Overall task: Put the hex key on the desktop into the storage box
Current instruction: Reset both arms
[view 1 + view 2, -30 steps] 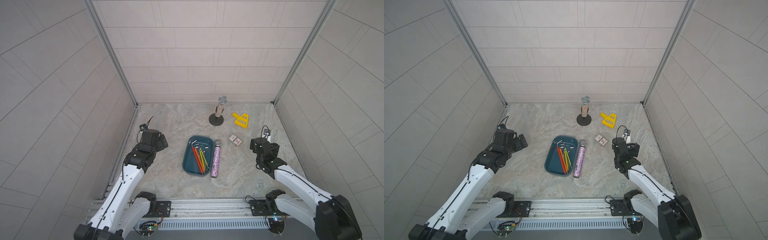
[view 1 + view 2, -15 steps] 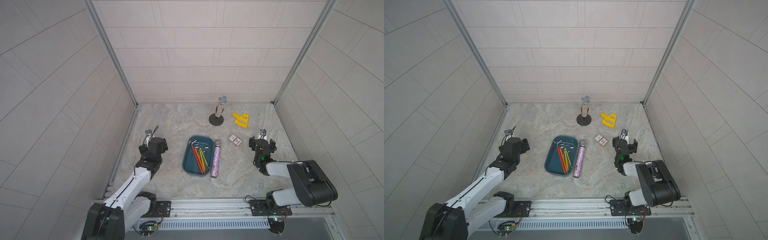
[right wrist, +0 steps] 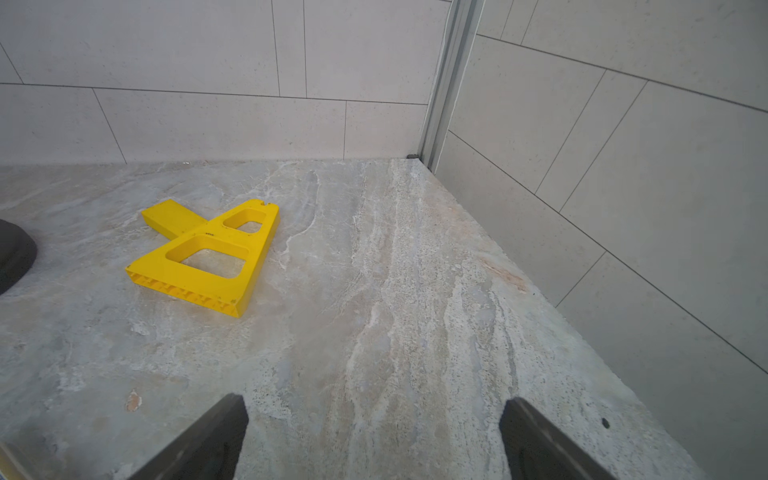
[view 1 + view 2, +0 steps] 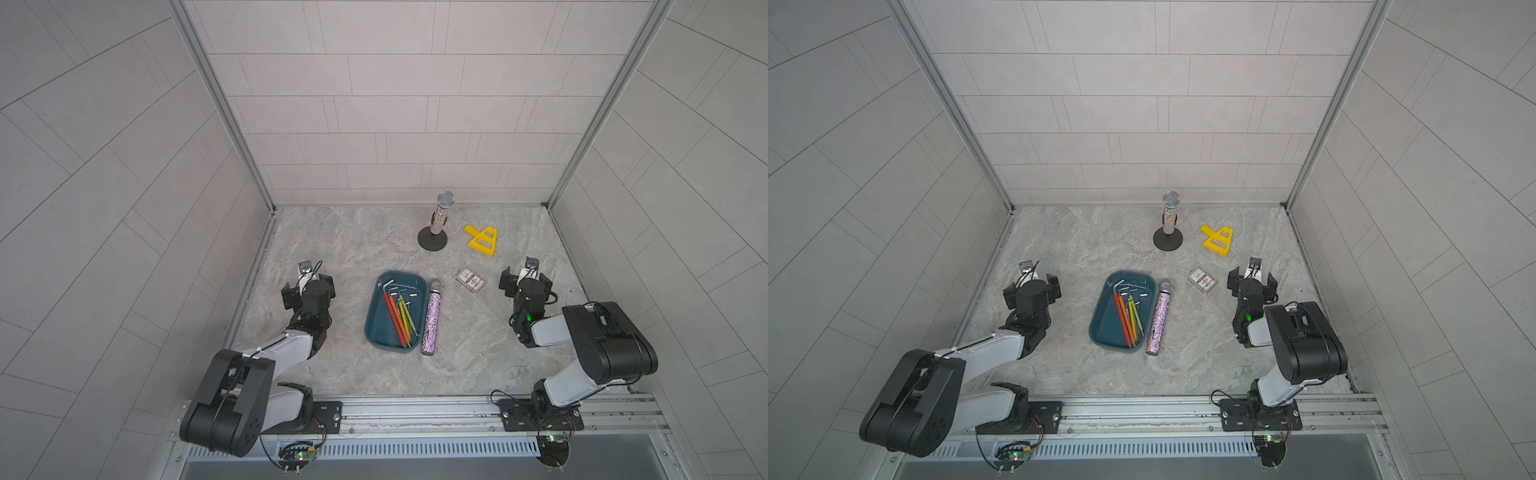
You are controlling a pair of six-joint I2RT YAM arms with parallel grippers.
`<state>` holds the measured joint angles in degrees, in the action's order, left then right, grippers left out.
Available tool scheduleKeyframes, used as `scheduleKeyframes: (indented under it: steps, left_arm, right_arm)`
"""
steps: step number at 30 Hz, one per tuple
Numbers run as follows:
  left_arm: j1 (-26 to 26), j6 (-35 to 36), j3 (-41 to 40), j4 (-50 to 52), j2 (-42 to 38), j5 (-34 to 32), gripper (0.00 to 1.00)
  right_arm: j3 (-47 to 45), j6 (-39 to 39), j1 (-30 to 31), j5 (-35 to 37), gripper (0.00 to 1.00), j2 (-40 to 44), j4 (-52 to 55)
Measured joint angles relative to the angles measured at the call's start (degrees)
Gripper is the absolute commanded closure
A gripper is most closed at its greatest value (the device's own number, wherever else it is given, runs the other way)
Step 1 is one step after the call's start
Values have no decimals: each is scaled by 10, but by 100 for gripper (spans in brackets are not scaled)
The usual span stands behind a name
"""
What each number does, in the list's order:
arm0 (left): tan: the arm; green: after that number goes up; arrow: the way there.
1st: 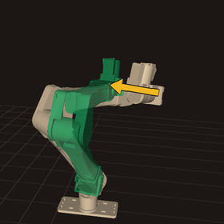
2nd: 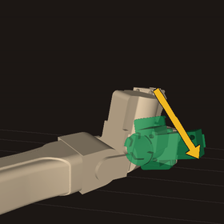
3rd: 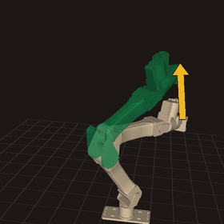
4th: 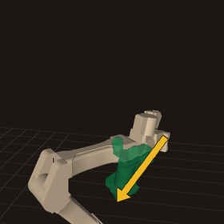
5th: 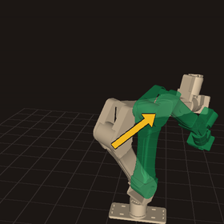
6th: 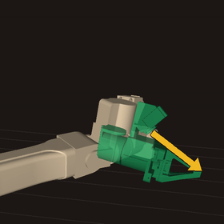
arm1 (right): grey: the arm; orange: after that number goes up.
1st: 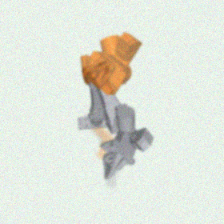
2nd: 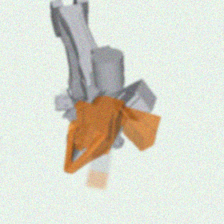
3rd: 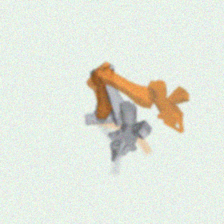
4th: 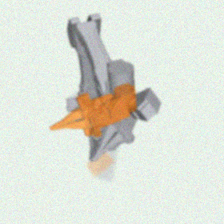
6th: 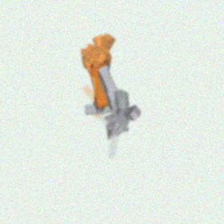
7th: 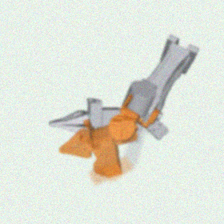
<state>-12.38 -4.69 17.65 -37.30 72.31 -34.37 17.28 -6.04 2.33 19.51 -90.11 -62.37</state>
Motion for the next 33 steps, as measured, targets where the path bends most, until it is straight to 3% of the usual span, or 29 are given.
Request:
scheduleKeyframes:
  steps: [10, 20, 25, 29, 33]
  left_arm:
    - [4, 39, 35, -49, 88, -35, 0]
    - [18, 54, -21, -224, 172, 35, 0]
    - [47, 33, 36, -146, 177, 63, 0]
    - [82, 15, 50, -154, 175, 82, 0]
    - [83, 4, 49, -144, 175, 93, 0]
  right_arm:
    - [1, -6, -5, -1, 0, 0, 9]
    - [1, -8, -9, -5, 0, 0, 9]
    - [1, -9, -9, -7, 0, 0, 9]
    - [1, -11, -9, -10, 0, 0, 9]
    - [1, -11, -9, -11, 0, 0, 9]
